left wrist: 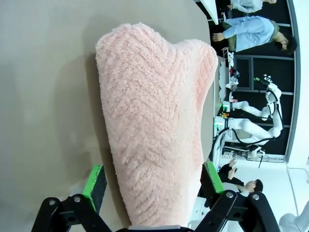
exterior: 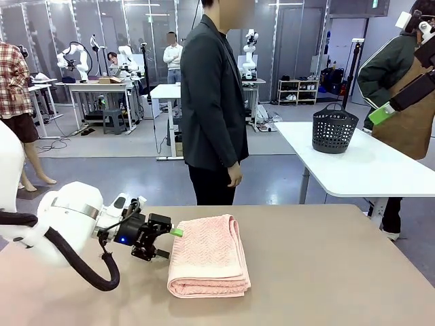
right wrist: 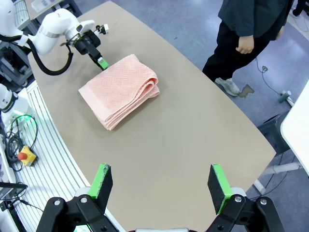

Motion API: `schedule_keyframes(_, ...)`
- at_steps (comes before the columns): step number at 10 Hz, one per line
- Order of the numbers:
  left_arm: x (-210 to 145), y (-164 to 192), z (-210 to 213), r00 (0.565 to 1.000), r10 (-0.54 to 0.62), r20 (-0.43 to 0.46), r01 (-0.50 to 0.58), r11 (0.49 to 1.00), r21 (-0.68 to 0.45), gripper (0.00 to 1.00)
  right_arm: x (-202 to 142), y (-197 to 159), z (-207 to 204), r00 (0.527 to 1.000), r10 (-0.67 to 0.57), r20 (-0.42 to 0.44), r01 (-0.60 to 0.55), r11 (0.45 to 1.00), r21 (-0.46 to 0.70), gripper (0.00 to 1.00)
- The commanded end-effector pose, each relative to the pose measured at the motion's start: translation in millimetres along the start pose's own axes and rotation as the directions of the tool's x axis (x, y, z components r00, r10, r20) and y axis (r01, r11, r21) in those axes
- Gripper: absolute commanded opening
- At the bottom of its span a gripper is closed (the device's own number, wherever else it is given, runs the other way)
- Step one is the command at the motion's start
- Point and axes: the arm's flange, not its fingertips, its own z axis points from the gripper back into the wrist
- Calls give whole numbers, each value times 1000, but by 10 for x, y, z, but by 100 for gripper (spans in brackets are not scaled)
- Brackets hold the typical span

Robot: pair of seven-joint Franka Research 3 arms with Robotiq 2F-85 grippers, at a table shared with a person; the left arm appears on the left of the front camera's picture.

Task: Fold the towel.
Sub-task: Pick up the 100 cm Hotel Towel and place it on the left side of the table.

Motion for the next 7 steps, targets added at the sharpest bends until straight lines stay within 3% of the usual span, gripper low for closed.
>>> schedule_keyframes(1,7,47,-208,999,-24,37,26,998,-52,100,9,-2,13,1000,6,-12,-6,1000,4,100)
schedule_keyframes(4,63,98,-343,1000,-9,25,11,998,-59,100,9,-2,13,1000,6,-12,-6,1000,4,100)
schedule_keyframes(5,59,81,-363,1000,-2,24,3,997,-81,85,9,-2,13,1000,6,-12,-6,1000,4,100)
schedule_keyframes(6,48,76,-353,1000,-7,25,9,995,-95,40,9,-2,13,1000,6,-12,-6,1000,4,100)
schedule_keyframes(7,58,84,-330,999,7,41,-3,995,-99,26,9,-2,13,1000,6,-12,-6,1000,4,100)
